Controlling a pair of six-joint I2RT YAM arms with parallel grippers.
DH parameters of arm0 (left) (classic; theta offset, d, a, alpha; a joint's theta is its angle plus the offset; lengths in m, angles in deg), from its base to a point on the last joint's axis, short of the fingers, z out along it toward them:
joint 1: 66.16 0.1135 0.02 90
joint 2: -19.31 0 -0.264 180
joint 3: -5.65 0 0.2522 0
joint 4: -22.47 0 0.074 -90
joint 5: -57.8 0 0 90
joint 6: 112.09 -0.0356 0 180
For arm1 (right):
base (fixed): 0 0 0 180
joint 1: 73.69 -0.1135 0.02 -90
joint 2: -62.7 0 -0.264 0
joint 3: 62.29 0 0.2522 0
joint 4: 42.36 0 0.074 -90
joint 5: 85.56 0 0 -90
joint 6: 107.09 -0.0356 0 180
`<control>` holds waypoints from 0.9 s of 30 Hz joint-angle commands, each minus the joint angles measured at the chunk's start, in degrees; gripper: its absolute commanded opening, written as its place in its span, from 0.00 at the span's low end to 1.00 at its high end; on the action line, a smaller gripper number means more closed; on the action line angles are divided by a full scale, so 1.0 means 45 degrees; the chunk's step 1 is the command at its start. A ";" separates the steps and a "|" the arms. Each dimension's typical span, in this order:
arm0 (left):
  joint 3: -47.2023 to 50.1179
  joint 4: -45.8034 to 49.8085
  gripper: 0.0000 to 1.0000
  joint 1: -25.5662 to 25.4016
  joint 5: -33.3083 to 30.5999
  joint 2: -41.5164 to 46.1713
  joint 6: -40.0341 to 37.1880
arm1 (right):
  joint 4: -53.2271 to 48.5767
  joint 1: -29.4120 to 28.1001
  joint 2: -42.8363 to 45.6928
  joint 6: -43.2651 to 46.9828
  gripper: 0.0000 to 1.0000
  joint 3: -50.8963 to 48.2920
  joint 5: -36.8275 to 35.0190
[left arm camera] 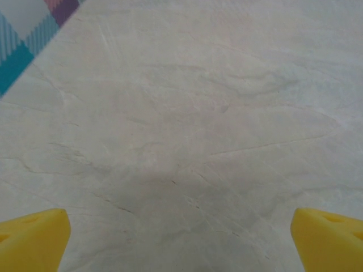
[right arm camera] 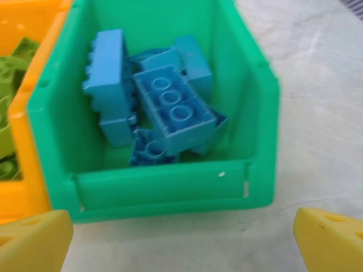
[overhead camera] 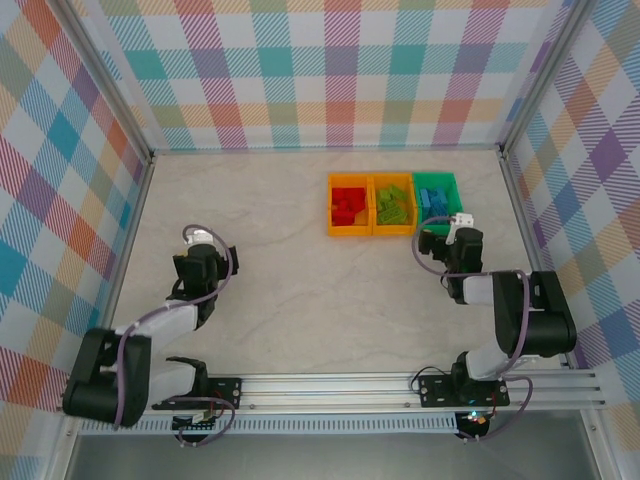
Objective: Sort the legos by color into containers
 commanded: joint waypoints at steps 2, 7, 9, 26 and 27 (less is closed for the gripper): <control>-0.0802 -0.2764 1.00 0.0607 0.1981 -0.1705 -0.0404 | 0.1756 0.0084 -0.0082 0.0429 1.00 -0.0149 0.1534; -0.0895 -0.4948 1.00 0.0915 0.2304 -0.4241 -0.0188 | 0.1915 0.0084 -0.0155 0.0459 1.00 -0.0144 0.1574; -0.0821 -0.5475 1.00 0.0967 0.2300 -0.4375 -0.0165 | 0.1981 0.0087 -0.0173 0.0465 1.00 -0.0144 0.1583; -0.0957 -0.4960 1.00 0.0969 0.2331 -0.4226 -0.0132 | 0.2057 0.0092 -0.0204 0.0497 1.00 -0.0164 0.1582; -0.0957 -0.4964 1.00 0.0972 0.2304 -0.4224 -0.0130 | 0.2071 0.0085 -0.0202 0.0493 1.00 -0.0183 0.1599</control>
